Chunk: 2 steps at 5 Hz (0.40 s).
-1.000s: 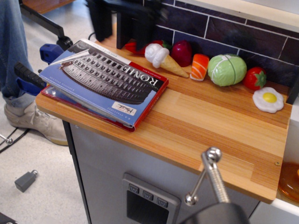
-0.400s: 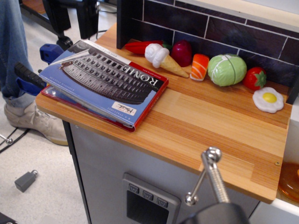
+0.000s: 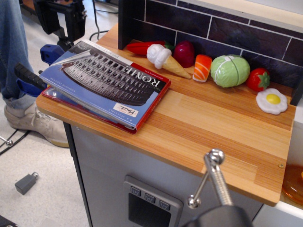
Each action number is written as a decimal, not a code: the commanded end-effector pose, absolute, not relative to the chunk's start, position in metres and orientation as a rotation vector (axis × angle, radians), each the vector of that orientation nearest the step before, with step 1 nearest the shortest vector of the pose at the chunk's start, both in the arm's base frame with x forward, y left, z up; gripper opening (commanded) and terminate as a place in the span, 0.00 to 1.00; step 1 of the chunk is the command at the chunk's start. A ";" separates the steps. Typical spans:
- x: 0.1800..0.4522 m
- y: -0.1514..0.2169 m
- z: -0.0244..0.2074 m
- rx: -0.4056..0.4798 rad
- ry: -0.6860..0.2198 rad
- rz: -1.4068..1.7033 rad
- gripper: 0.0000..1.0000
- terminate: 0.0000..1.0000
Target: Open book
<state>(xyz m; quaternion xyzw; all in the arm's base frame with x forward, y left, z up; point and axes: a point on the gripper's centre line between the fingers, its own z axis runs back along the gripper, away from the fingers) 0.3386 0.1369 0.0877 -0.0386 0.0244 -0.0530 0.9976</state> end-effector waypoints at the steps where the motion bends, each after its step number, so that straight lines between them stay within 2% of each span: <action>1: 0.340 0.138 0.087 -0.029 0.021 -0.137 1.00 0.00; 2: 0.336 0.134 0.075 -0.013 0.028 -0.143 1.00 0.00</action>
